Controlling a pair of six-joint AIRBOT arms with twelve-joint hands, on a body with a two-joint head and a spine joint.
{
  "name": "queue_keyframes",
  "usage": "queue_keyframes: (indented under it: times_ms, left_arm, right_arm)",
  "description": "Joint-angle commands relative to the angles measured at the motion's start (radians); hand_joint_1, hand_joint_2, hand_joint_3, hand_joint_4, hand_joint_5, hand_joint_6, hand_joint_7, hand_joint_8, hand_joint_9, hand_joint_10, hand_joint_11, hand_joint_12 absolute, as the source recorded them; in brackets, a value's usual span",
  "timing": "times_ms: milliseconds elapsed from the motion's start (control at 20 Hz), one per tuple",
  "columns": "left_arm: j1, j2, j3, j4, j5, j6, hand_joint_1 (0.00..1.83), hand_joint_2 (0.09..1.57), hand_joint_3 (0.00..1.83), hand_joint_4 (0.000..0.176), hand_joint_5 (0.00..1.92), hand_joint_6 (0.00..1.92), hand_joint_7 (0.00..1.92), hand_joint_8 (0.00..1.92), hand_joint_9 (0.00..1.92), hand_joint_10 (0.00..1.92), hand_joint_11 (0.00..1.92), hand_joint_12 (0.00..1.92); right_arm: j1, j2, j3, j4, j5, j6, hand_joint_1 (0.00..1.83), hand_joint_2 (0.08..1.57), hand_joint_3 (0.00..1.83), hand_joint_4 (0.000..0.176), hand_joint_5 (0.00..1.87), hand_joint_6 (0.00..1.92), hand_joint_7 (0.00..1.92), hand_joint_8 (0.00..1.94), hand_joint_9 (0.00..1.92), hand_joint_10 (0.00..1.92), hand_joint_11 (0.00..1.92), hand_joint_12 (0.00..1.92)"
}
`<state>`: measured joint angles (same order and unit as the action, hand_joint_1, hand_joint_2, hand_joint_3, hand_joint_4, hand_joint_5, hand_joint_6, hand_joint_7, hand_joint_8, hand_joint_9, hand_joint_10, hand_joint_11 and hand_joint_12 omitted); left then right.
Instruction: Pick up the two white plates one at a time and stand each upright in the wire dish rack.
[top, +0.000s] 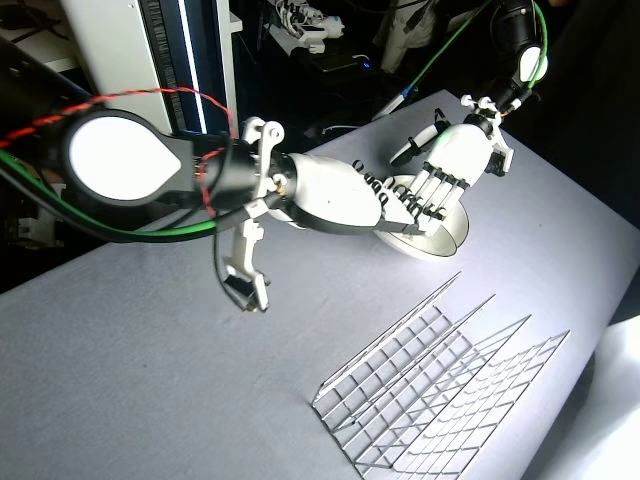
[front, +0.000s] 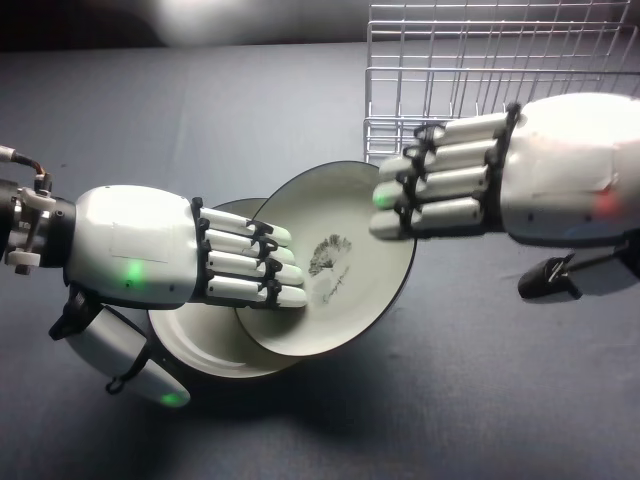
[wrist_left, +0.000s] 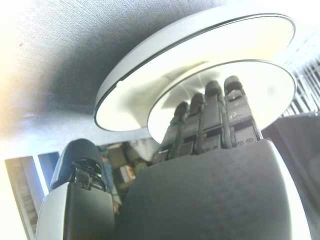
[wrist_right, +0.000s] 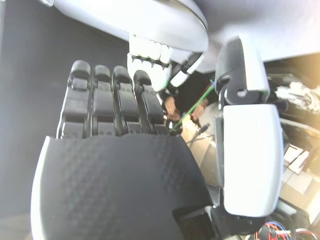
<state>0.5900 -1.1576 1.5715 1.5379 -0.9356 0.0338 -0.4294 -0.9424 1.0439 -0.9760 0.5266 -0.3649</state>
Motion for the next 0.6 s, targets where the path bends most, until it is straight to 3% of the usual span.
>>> queue_keyframes:
  times_ms: [0, 550]
  left_arm:
    - [0.008, -0.02, -0.001, 0.039, 0.015, 0.008, 0.0, 1.15, 0.0, 0.0, 0.0, 0.0, 0.0, 0.0, 0.0, 0.0, 0.0, 0.0]
    - [0.008, -0.022, 0.014, 0.039, 0.014, 0.012, 0.0, 1.15, 0.0, 0.0, 0.0, 0.0, 0.0, 0.0, 0.0, 0.0, 0.0, 0.0]
  right_arm:
    - [0.002, -0.001, 0.006, 0.041, 0.074, -0.002, 1.23, 0.98, 0.0, 0.0, 0.21, 0.02, 0.15, 0.01, 0.1, 0.02, 0.0, 0.51]
    - [-0.003, -0.138, 0.112, 0.041, 0.073, -0.002, 1.22, 1.0, 0.01, 0.0, 0.3, 0.02, 0.24, 0.01, 0.17, 0.02, 0.0, 0.66]
